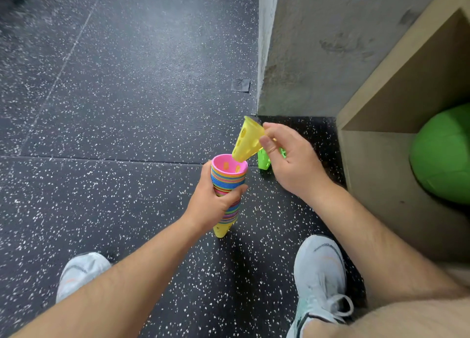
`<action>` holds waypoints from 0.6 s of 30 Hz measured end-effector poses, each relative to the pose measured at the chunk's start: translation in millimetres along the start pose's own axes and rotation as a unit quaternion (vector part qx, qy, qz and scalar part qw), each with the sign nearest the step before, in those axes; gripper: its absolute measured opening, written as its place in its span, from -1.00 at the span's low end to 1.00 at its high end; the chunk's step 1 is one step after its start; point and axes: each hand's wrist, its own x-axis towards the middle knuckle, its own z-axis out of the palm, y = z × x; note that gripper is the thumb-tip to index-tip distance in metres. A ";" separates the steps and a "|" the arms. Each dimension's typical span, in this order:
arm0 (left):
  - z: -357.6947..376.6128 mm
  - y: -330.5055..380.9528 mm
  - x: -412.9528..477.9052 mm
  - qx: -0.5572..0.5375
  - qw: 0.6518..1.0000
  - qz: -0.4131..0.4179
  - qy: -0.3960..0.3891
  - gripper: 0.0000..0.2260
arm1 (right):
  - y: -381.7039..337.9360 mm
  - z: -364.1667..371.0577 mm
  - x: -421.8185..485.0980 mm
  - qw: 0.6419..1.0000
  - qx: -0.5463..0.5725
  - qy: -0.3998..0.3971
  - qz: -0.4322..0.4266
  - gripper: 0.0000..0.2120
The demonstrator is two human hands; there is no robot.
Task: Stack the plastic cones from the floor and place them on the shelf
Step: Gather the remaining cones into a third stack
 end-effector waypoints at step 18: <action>6.6 3.1 6.2 0.027 0.999 -0.018 -0.016 -0.43 | 84.9 28.7 17.4 0.967 -0.190 -0.099 0.136 -0.61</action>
